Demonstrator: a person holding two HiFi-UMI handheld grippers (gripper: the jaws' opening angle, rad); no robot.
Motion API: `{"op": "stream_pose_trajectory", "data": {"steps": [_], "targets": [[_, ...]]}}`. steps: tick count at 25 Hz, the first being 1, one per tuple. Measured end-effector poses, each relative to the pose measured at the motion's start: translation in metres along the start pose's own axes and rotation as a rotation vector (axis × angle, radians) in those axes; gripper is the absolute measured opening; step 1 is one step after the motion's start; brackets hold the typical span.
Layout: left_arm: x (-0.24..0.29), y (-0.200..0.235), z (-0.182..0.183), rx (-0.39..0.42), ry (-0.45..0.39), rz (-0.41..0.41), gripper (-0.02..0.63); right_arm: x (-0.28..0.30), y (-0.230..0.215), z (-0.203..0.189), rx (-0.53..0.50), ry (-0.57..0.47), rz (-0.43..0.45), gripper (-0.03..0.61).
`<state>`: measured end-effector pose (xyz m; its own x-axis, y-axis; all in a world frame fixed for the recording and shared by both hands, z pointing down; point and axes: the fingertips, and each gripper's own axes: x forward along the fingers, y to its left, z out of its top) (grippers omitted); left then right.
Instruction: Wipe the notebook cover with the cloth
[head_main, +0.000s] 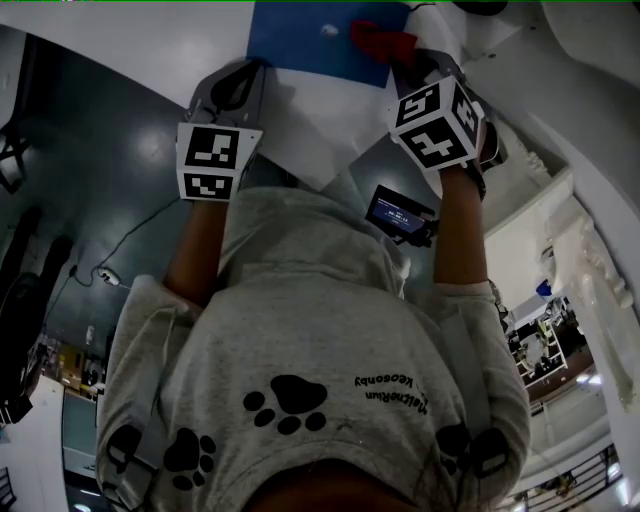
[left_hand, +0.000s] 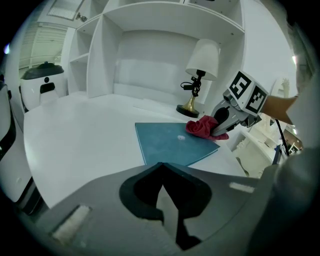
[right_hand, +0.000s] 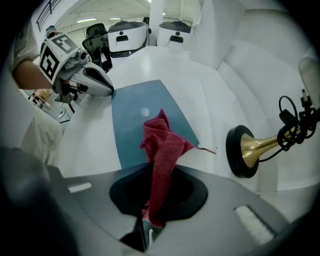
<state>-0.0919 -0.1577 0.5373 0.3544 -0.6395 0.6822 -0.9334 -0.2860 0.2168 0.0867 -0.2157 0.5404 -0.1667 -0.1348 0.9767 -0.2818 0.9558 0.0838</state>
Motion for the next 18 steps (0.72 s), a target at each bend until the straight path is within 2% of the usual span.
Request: {"op": "stream_pose_trajectory", "data": {"steps": [4,9,13,18], "targets": [[-0.001,0.000,-0.006,0.024,0.030,0.008,-0.002,-0.015,-0.004,0.005,0.020,-0.012,-0.030,0.043],[-0.001,0.001,-0.008,0.036,0.038,0.016,-0.002,-0.045,0.018,0.064,-0.007,-0.179,-0.029,0.043],[0.002,-0.001,-0.008,0.037,0.038,0.013,-0.002,-0.044,0.052,0.108,-0.078,-0.267,0.065,0.043],[0.003,-0.001,-0.008,0.035,0.040,0.012,-0.002,-0.016,0.088,0.140,-0.181,-0.271,0.174,0.043]]}}
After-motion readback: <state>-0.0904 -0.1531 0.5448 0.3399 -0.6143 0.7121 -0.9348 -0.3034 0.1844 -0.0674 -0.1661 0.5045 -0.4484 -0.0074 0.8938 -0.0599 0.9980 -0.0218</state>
